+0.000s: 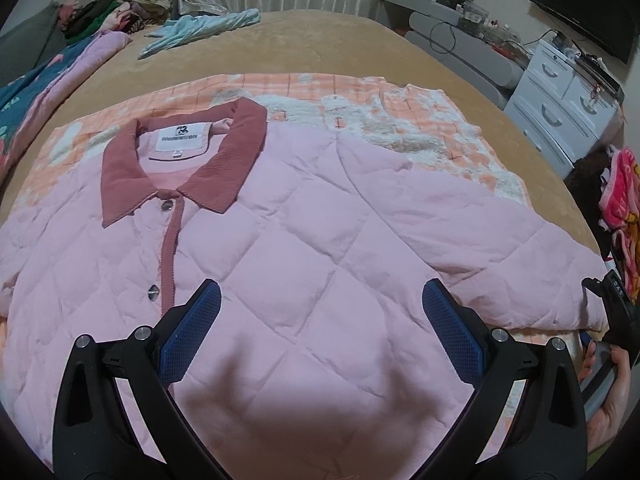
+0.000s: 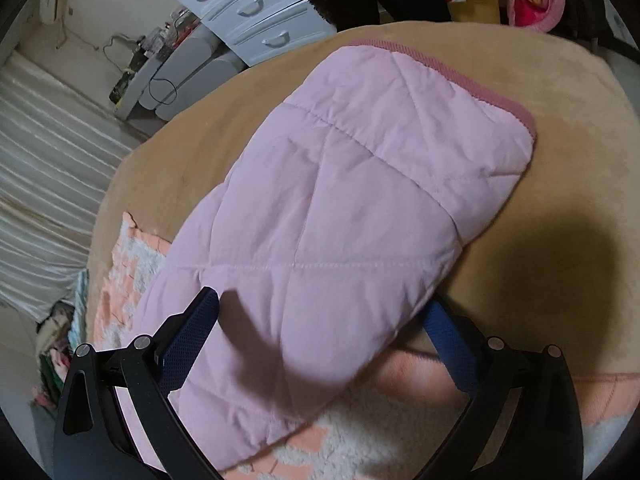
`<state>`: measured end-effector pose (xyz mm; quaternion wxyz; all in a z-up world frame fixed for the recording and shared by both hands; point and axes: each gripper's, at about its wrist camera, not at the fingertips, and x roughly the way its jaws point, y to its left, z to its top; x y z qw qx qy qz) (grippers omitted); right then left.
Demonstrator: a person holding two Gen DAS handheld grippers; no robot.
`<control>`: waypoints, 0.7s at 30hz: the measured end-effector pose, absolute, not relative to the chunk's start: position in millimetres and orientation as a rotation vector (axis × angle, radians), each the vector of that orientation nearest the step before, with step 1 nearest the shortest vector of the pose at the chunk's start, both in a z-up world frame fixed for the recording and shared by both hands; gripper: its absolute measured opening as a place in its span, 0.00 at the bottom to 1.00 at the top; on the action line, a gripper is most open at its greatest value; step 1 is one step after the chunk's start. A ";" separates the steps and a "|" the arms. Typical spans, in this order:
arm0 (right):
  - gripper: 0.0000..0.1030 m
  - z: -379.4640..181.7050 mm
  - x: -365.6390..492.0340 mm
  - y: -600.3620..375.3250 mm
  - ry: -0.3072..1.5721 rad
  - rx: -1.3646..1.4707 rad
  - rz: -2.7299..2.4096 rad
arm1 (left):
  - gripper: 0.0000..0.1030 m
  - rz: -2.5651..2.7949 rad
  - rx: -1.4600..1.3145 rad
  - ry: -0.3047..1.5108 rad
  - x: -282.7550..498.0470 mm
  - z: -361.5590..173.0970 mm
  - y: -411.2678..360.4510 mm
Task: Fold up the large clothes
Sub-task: 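Move the right tool toward the cuff of the sleeve nearest it, then close the right tool on the sleeve cuff and lift it up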
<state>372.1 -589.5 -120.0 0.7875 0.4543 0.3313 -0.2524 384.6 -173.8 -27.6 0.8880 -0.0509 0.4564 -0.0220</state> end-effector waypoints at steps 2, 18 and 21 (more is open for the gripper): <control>0.96 -122.7 370.7 -600.2 0.678 1.008 -0.515 | 0.92 -0.044 -0.111 0.950 385.5 -27.4 -166.9; 0.22 -72.9 356.8 -599.4 0.432 0.945 -0.308 | 0.92 -0.040 -0.147 0.916 370.2 -4.3 -121.4; 0.21 -42.3 356.7 -577.4 0.384 0.853 -0.252 | 0.92 -0.036 -0.149 0.903 366.6 4.3 -111.4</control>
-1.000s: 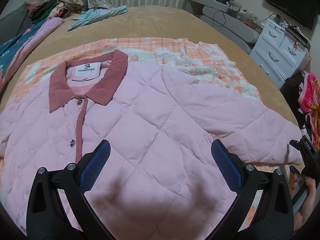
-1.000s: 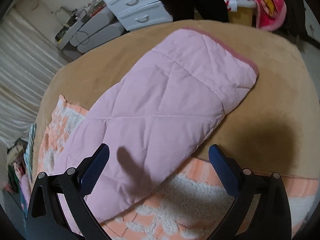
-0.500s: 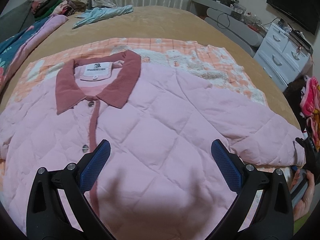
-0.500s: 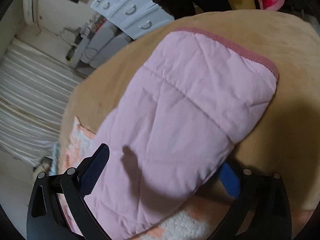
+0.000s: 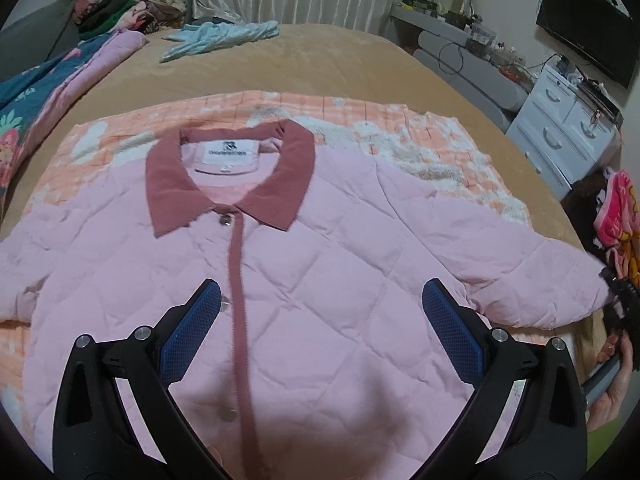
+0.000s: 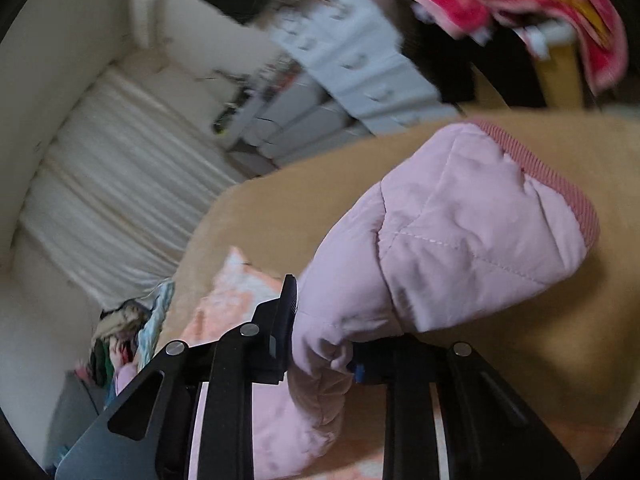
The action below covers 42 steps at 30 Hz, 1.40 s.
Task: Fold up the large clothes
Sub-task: 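Close the right tool on the sleeve cuff and lift it up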
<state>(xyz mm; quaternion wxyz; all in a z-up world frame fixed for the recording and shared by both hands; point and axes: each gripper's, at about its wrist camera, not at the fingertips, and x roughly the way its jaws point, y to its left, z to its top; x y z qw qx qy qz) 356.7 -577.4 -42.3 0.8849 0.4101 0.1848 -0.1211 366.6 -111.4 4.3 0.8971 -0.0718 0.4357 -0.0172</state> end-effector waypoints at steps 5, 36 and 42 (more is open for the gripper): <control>0.20 10.8 350.7 -528.6 0.312 0.670 -0.159 | 0.92 -0.039 -0.159 0.892 360.0 18.4 -93.7; 0.16 150.3 367.5 -292.4 0.309 0.082 0.103 | 0.92 -0.040 -0.241 0.791 326.7 90.5 -1.7; 0.16 149.9 368.5 -267.1 0.324 0.044 0.145 | 0.92 -0.013 -0.271 0.786 319.5 86.4 28.4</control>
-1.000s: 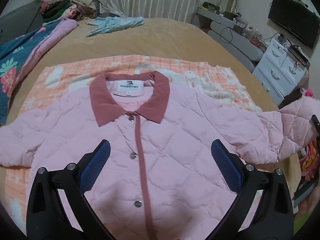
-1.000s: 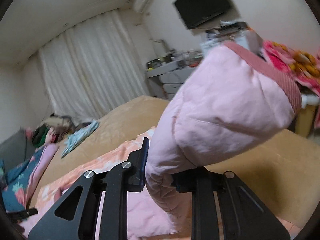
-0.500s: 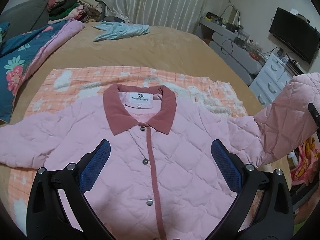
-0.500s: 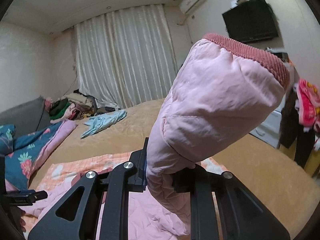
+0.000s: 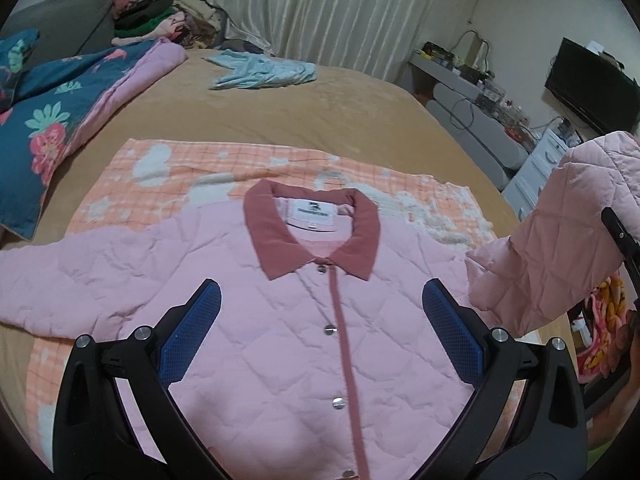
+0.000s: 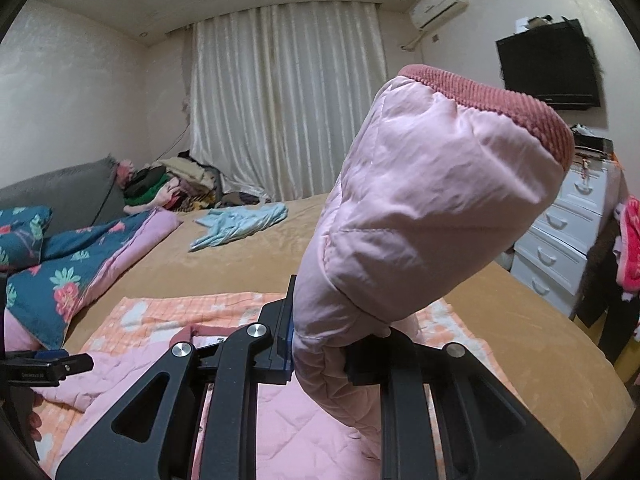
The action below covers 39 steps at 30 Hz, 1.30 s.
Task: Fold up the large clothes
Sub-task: 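Close the right tool on the sleeve cuff and lift it up, then carry the sleeve across the jacket body with the right tool and release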
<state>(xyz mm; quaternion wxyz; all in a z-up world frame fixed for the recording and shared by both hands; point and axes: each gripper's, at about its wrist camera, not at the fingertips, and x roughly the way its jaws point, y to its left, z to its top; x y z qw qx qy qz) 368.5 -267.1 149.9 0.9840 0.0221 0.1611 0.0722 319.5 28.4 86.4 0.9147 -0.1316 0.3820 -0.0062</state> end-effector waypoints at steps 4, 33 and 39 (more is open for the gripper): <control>0.16 147.9 372.4 -246.4 0.337 0.022 0.170 | 0.92 0.005 -0.293 0.789 317.1 80.5 49.9; 0.16 68.7 389.8 -95.1 0.475 -0.174 0.390 | 0.92 0.036 -0.543 0.765 286.4 20.7 157.8; 0.16 35.0 393.5 -59.8 0.533 -0.225 0.422 | 0.92 0.036 -0.566 0.766 284.4 6.6 166.2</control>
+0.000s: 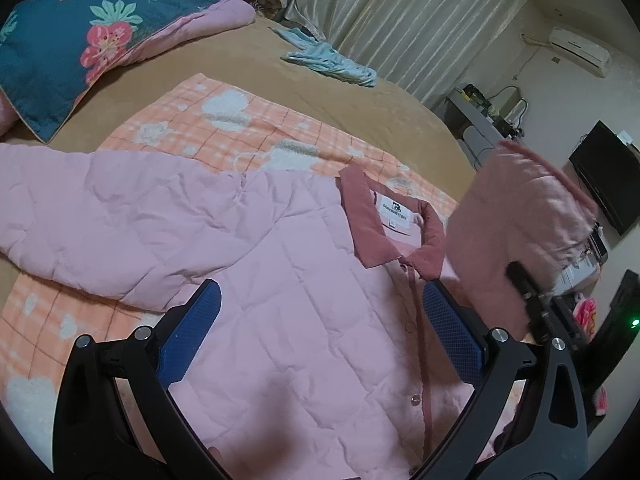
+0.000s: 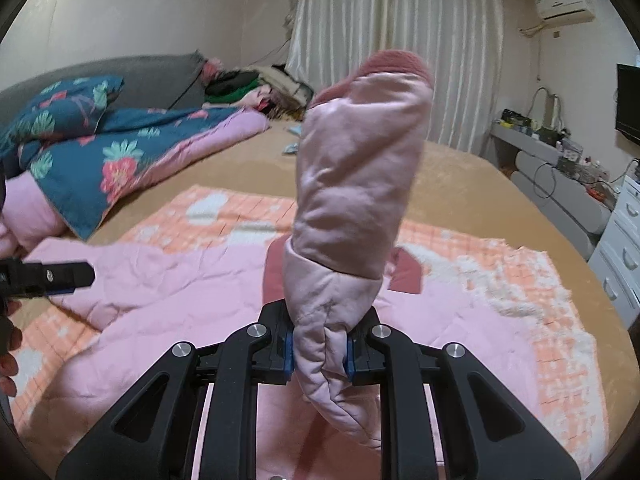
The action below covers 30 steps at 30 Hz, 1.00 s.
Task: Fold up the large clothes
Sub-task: 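Carry the sleeve across the jacket body with the right tool and release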
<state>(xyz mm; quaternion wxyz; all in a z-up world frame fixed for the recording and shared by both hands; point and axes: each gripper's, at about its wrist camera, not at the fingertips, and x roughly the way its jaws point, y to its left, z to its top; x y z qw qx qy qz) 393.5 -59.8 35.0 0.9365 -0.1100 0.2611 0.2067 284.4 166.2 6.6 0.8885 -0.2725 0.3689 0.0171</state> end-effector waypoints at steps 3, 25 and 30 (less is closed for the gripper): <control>0.16 15.5 395.3 -44.2 0.570 -0.251 0.436 | 0.92 0.019 -0.598 0.766 284.1 0.5 170.1; 0.84 -39.2 362.6 -53.8 0.846 -0.112 0.625 | 0.92 -0.246 -0.907 0.985 308.9 -81.8 146.2; 0.84 -30.4 358.2 -113.4 0.836 -0.100 0.513 | 0.91 -0.192 -0.828 1.005 311.5 -90.9 134.2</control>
